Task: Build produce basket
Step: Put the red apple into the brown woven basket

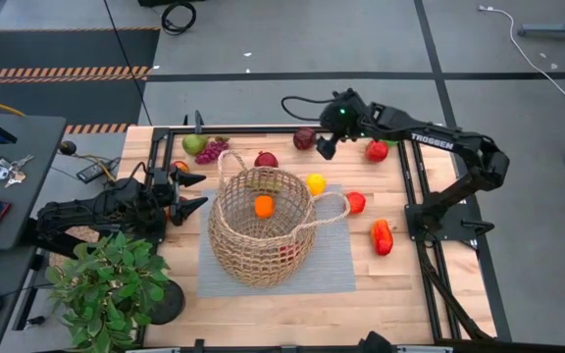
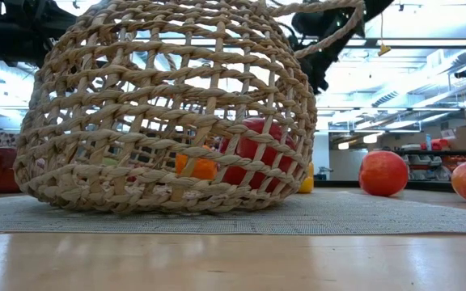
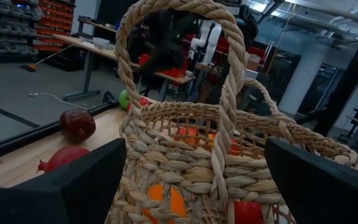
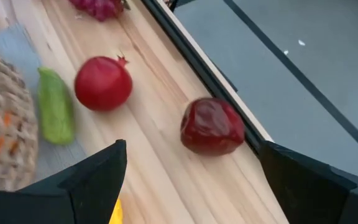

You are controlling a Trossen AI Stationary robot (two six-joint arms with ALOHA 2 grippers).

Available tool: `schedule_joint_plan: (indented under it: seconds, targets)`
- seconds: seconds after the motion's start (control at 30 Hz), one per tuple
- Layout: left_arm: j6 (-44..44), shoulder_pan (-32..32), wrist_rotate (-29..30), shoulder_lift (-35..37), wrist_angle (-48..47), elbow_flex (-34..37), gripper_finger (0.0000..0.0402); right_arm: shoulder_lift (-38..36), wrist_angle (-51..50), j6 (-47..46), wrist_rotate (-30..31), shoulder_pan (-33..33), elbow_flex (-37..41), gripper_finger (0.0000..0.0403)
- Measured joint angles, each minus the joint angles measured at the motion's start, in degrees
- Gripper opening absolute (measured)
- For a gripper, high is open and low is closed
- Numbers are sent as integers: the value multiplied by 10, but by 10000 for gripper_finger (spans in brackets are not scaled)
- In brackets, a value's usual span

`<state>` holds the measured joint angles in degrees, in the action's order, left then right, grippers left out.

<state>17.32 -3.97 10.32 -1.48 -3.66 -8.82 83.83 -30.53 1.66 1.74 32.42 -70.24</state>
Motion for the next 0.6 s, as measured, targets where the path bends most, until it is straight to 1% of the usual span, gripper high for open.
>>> schedule_joint_plan:
  seconds: [0.3,0.5,0.6]
  targets:
    - [0,0,0,0,0,0,389,0,79,-11,-52,34,87,369]
    - [0,0,0,0,0,0,389,0,152,-21,-90,47,141,369]
    - [0,0,0,0,0,0,389,0,187,-21,-94,50,166,369]
